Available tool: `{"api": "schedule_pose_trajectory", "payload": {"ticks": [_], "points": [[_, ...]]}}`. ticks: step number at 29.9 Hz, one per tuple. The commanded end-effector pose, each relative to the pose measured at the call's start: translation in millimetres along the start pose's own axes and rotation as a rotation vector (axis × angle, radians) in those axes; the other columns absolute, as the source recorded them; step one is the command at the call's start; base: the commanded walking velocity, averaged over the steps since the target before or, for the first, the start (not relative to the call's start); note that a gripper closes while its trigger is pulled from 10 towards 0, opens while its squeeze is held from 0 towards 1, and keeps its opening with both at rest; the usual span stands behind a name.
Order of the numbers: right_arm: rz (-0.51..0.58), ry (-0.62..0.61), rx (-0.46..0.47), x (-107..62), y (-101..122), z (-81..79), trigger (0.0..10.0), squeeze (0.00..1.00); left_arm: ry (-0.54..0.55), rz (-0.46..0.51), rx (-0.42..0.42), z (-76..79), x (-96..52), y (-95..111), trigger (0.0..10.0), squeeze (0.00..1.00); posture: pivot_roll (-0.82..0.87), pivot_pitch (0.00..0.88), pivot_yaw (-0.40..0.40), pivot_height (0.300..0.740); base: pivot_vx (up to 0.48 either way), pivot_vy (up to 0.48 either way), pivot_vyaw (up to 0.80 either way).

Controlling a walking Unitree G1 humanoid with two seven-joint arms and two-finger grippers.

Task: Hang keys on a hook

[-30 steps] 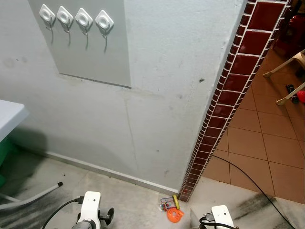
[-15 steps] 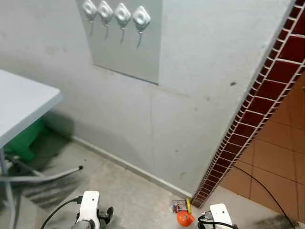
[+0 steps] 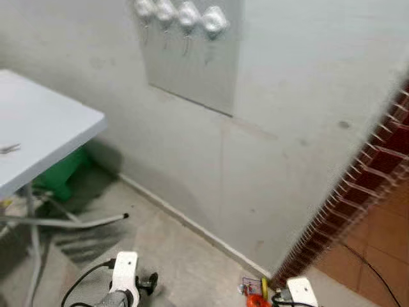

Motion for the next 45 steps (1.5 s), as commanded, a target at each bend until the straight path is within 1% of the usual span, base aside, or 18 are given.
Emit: {"api": "schedule_pose_trajectory", "payload": {"ticks": [1,6,16,26,41,43,44,45], "points": [[-0.003,0.02,0.003,0.3,-2.0,-6.5,10.0,0.0,0.023,-0.007,0.014,-7.4,-1.4,-0.9,10.0,0.0,0.04,0.0,0.009,0.74,0.0,0.0,0.8],[-0.004,0.024,0.0,0.3,-1.9,-6.8,10.0,0.0,0.022,-0.002,0.022,-7.8,-0.7,1.8,10.0,0.0,0.04,0.0,0.01,0.74,0.0,0.0,0.8],[-0.005,0.029,-0.008,0.3,-2.1,-7.5,10.0,0.0,0.019,-0.008,0.044,-8.8,-1.3,0.5,10.0,0.0,0.04,0.0,0.014,0.74,0.0,0.0,0.8],[-0.011,0.035,-0.01,-0.5,-4.6,-6.9,10.0,0.0,0.017,-0.008,0.047,-8.5,-1.6,-0.2,10.0,0.0,0.03,0.0,0.012,0.74,0.0,0.0,0.8],[0.0,0.034,-0.006,-1.0,-2.4,-2.4,10.0,0.0,0.005,0.022,0.026,-3.2,1.0,6.9,10.0,0.0,0.03,0.0,0.002,0.74,0.0,0.0,0.8],[0.011,0.036,0.007,-0.9,-0.7,-2.2,10.0,0.0,0.004,0.023,0.021,-1.9,1.3,7.4,10.0,0.0,0.03,0.0,0.002,0.74,0.0,0.0,0.8],[0.03,0.038,0.056,-0.7,2.1,-1.5,10.0,0.0,0.004,0.025,0.009,-0.8,1.7,7.7,10.0,0.0,0.03,0.0,0.003,0.74,0.0,0.0,0.0],[0.033,0.038,0.062,-0.7,2.7,-1.5,10.0,0.0,0.004,0.026,0.005,-0.5,1.7,7.7,10.0,0.0,0.03,0.0,0.003,0.74,0.0,0.0,0.0]]}}
Point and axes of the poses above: a point about 5 cm out from each wrist's last joint towards the gripper, its own x axis pointing out of the wrist towards the gripper, its own y axis along the axis of the wrist's last joint, z = x × y, the point moved 2 cm from there along x, pointing out of the wrist towards the gripper, and after that the axes turned 7 degrees about x, right-handed, at the moved point
